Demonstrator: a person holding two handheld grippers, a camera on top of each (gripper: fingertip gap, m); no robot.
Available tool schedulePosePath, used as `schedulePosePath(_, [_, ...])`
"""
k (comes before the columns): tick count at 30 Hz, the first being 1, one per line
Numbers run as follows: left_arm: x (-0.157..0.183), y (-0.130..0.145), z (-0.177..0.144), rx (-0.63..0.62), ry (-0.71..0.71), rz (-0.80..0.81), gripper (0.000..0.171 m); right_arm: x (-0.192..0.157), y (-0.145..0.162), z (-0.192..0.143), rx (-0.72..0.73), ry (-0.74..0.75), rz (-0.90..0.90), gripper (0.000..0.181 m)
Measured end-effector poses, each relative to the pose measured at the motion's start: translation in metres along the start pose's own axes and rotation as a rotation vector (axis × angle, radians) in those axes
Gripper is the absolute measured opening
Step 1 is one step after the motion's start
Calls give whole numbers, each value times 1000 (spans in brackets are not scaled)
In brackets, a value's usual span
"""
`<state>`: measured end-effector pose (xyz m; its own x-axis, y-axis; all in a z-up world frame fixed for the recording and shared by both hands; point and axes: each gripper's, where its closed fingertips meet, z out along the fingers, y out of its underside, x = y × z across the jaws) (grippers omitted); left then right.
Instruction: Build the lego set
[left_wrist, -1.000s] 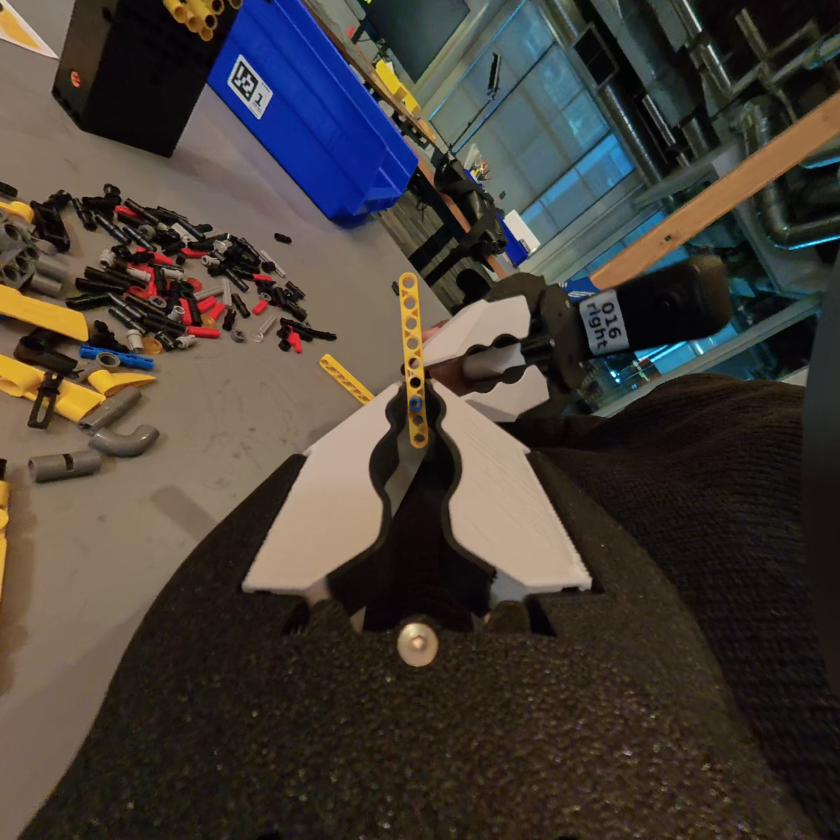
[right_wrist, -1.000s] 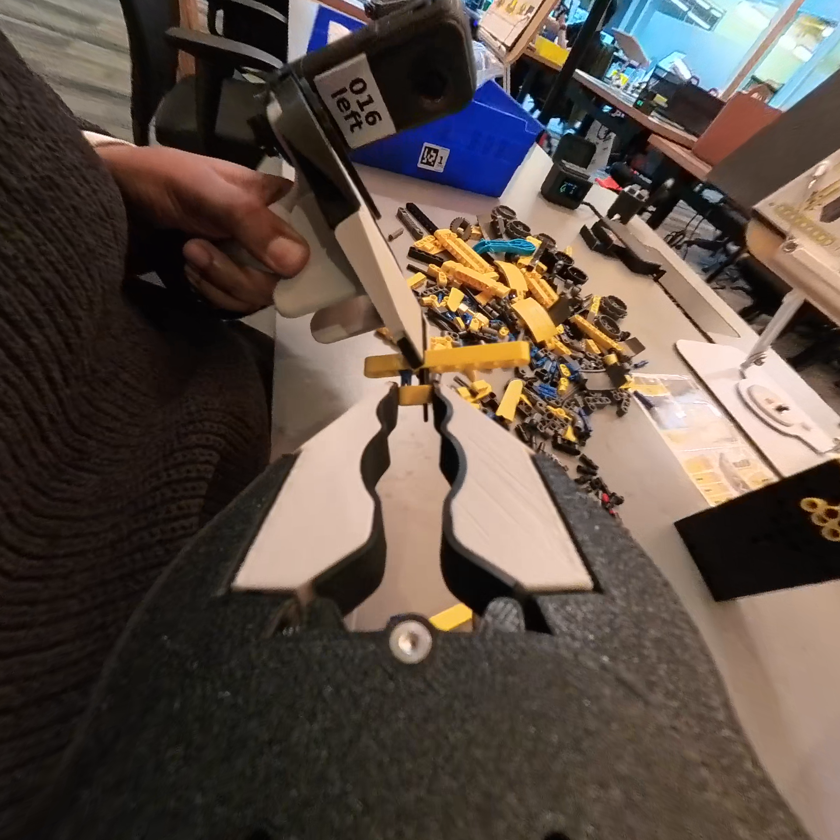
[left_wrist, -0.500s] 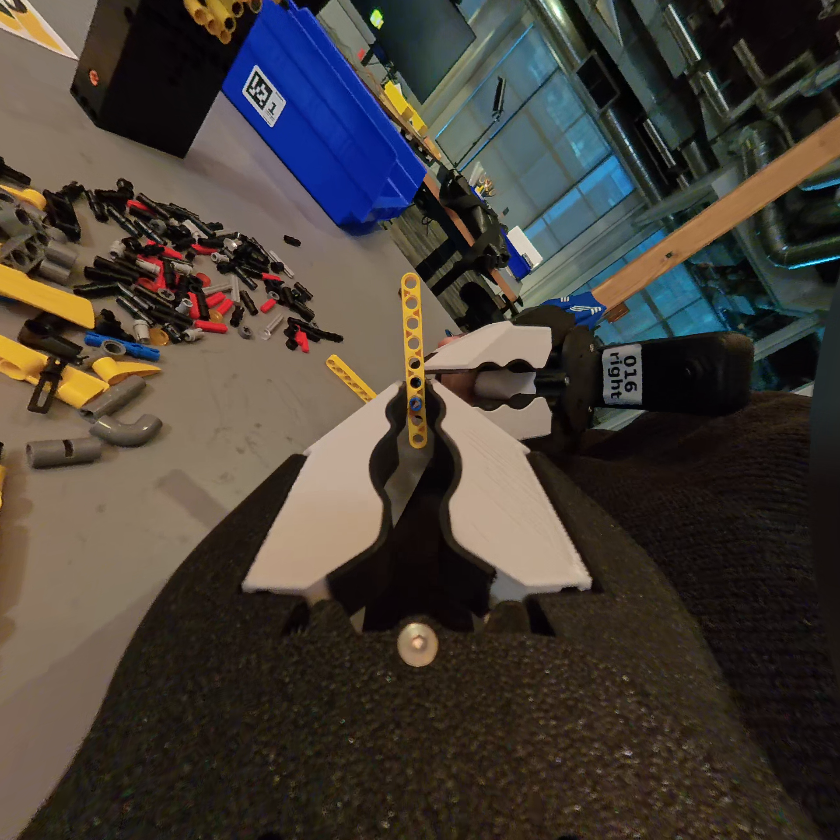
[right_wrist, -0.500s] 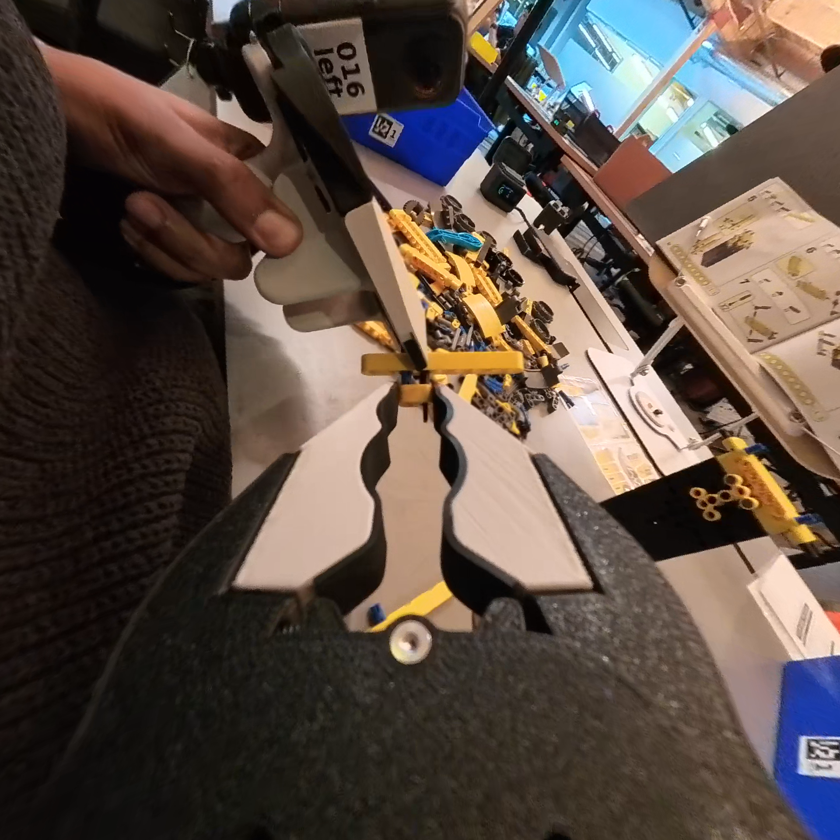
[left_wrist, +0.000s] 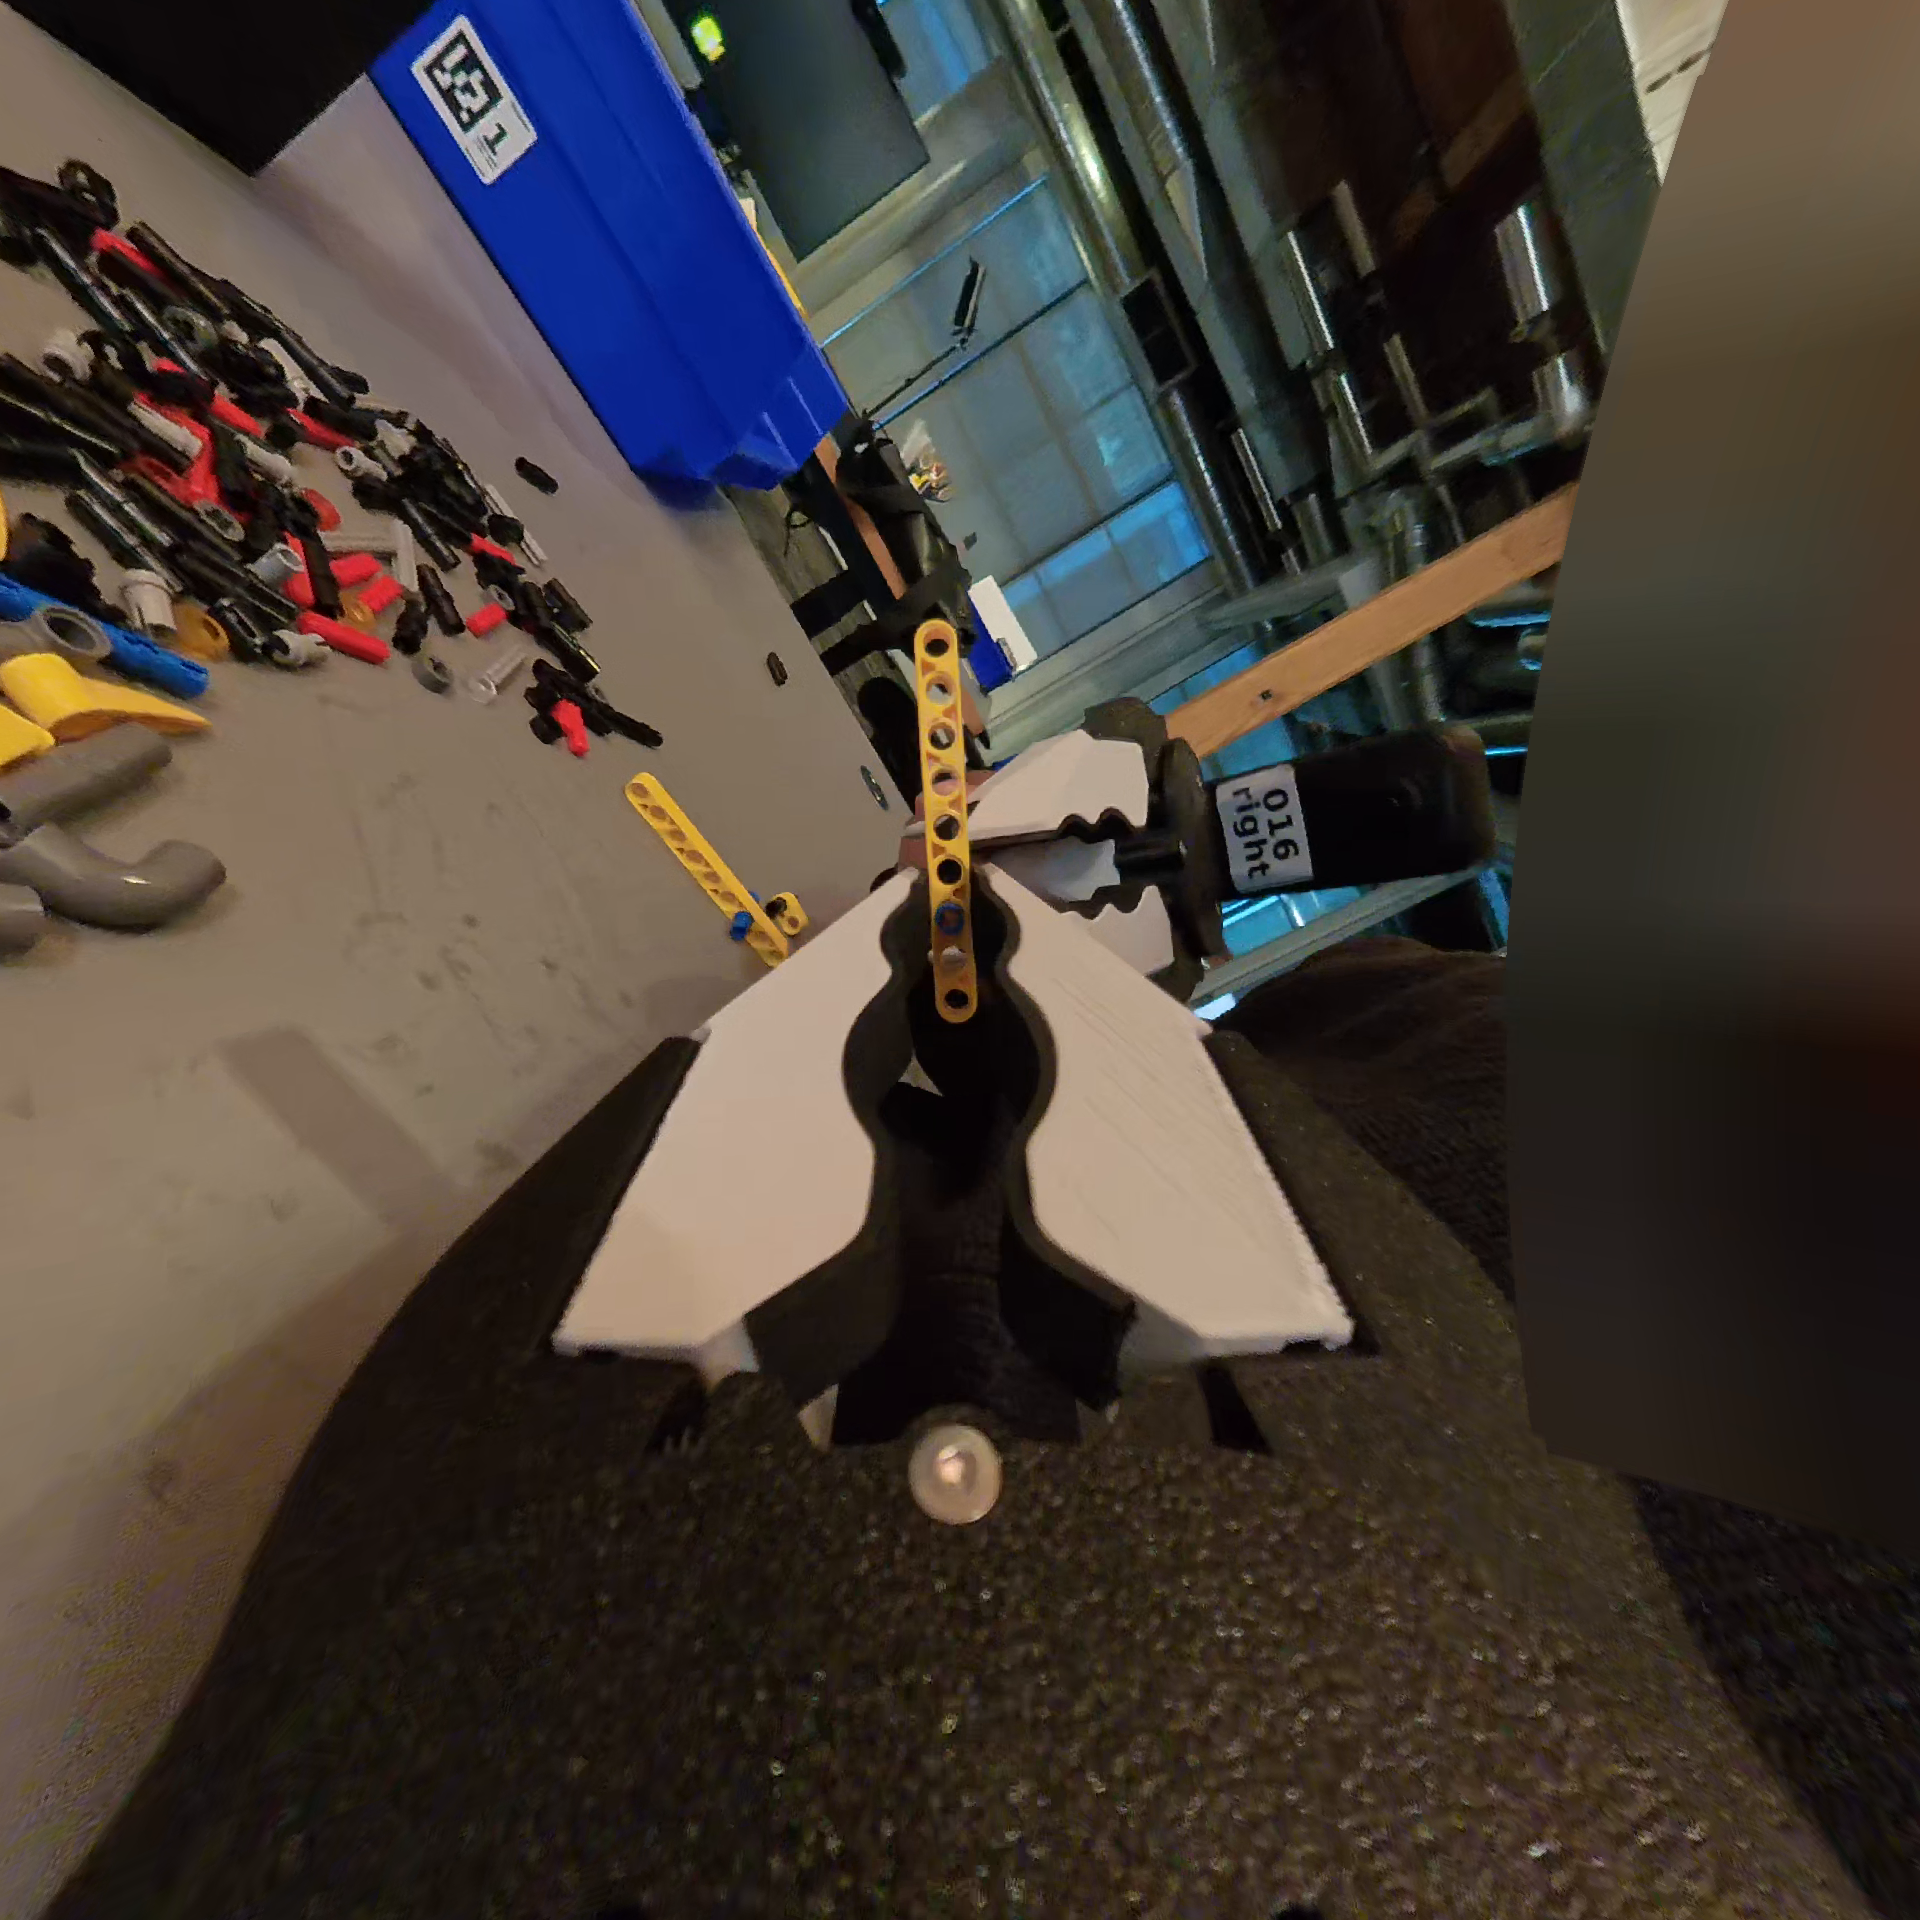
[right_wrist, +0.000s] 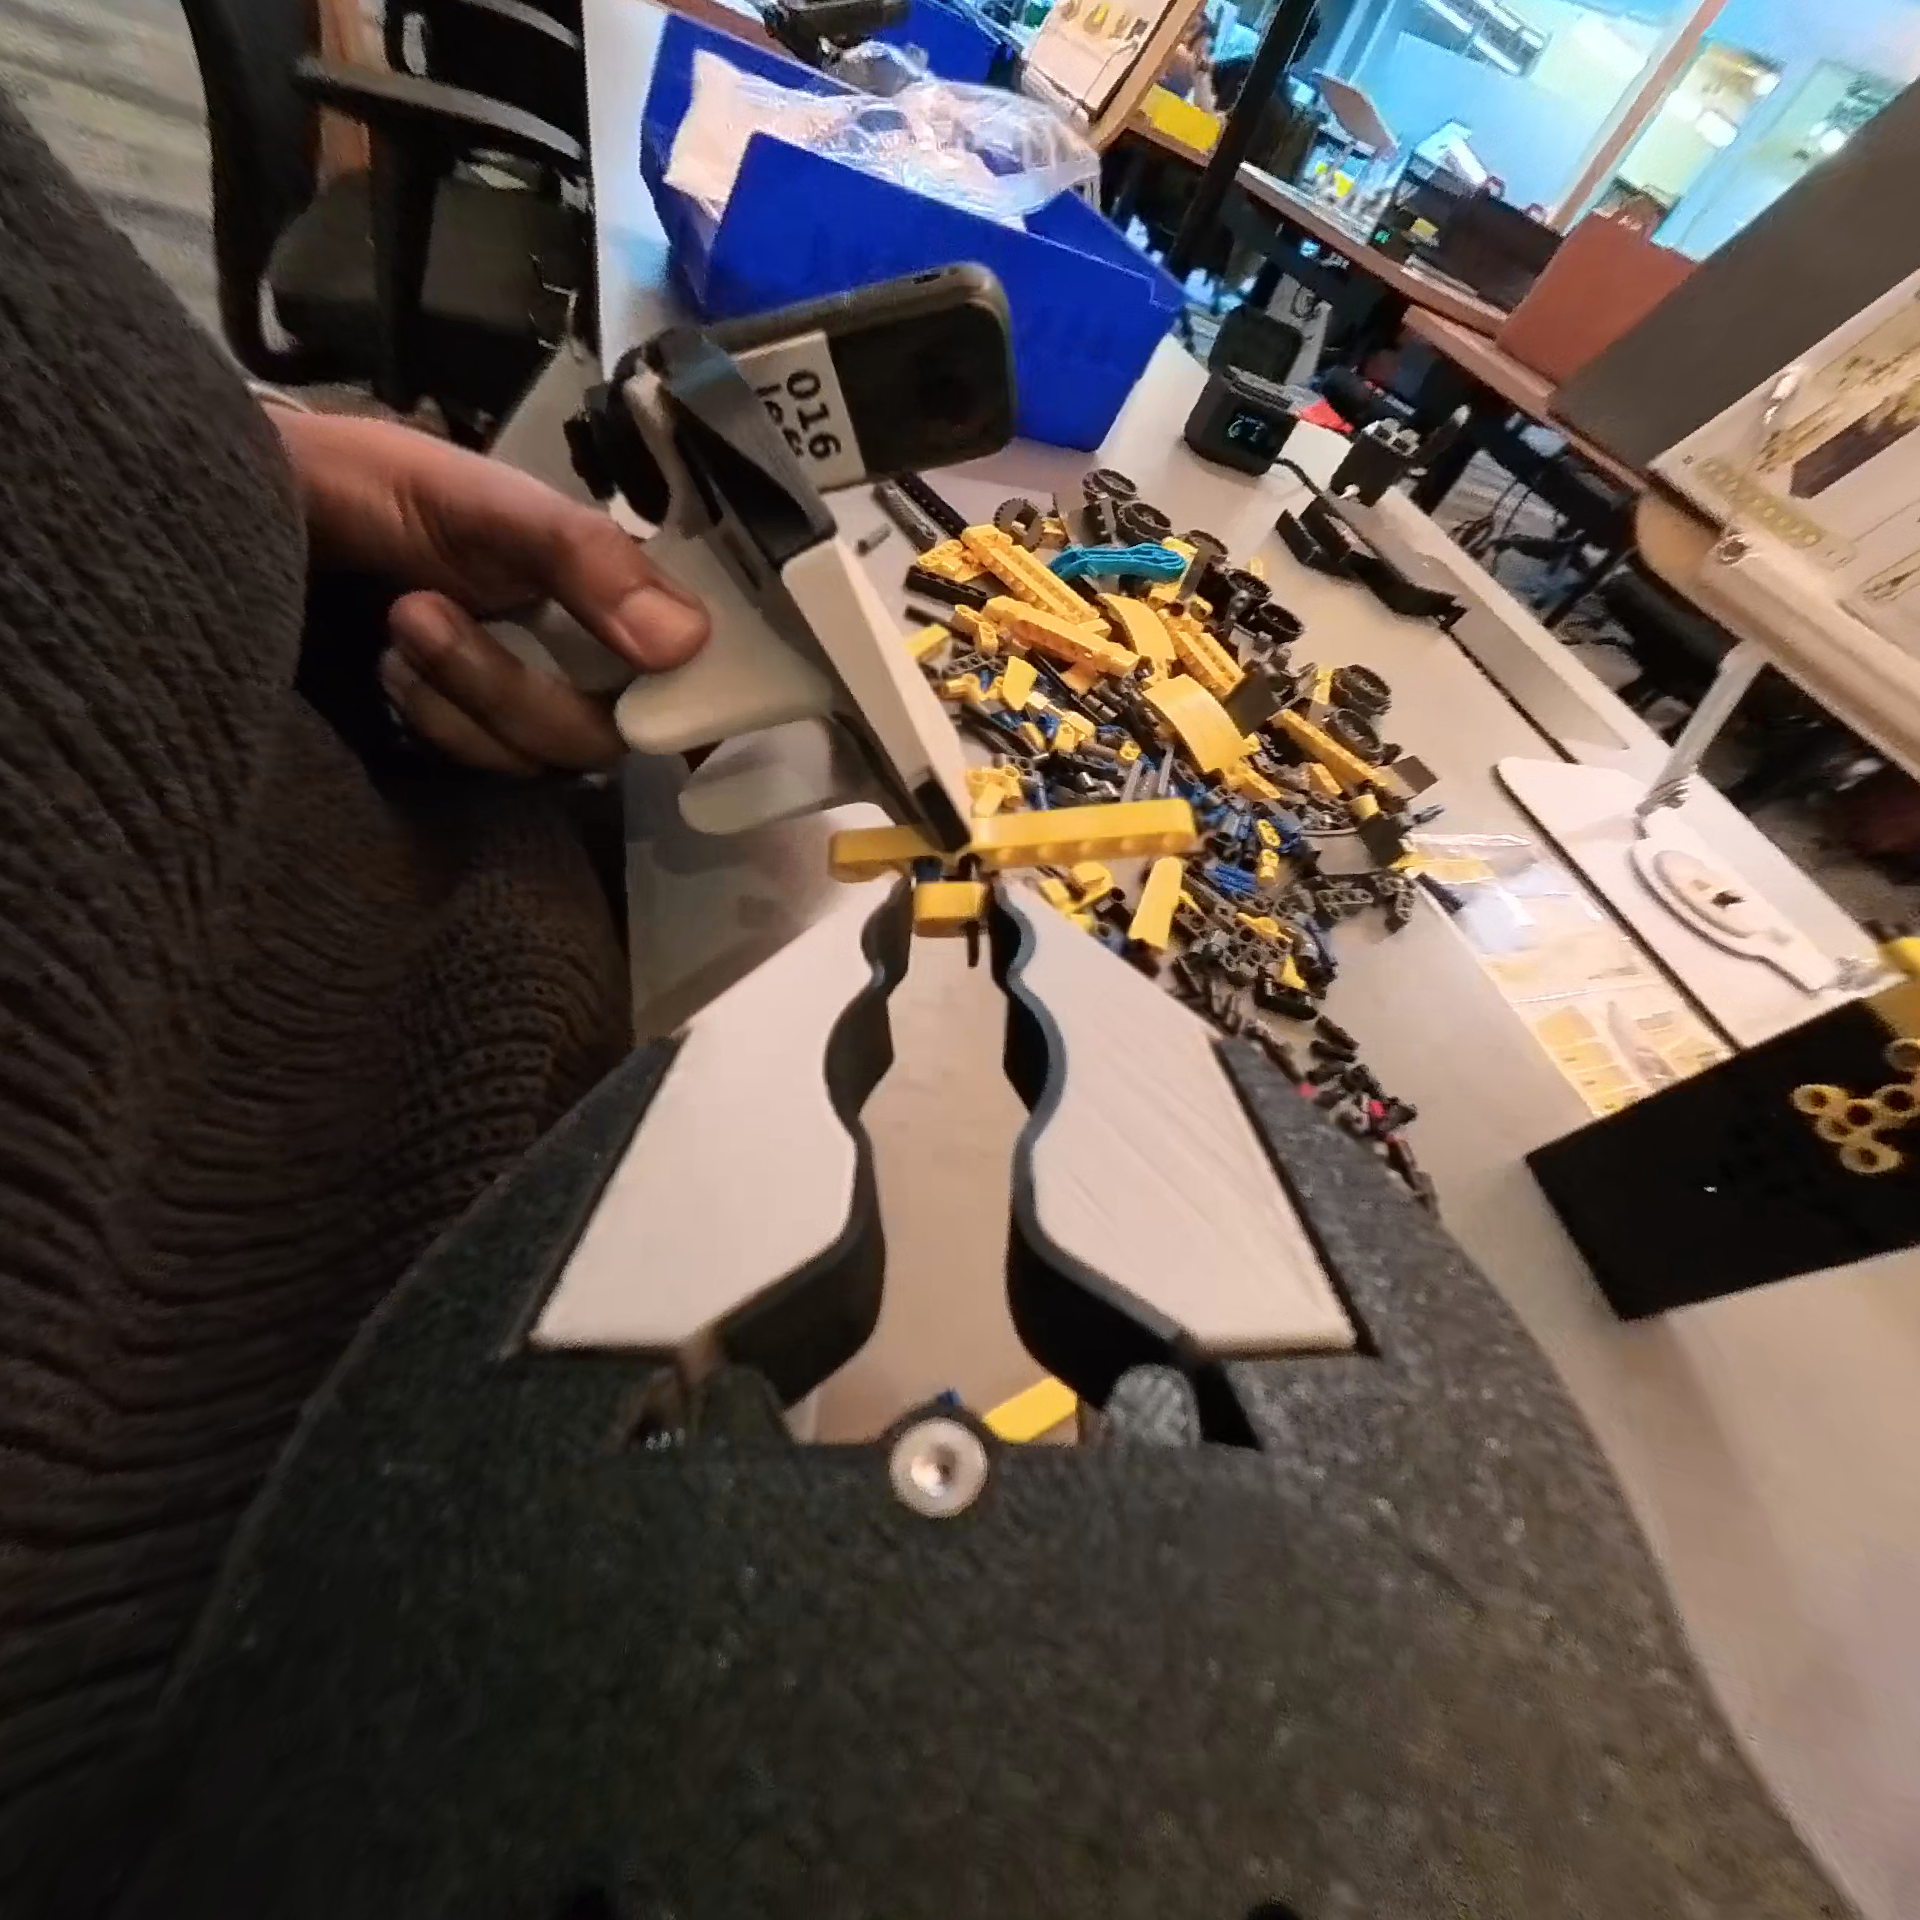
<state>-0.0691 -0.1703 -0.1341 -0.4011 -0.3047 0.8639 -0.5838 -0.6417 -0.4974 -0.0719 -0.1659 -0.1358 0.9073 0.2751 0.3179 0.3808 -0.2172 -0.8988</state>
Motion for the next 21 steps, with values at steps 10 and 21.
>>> schedulePosePath(10, [1,8,2,-5,50,-82,7,-7,2,-7,-17,-69,-1,14])
schedulePosePath(21, [-13,25,2,-23,-39,-178,6,-9,-7,-11,1,10,-38,0])
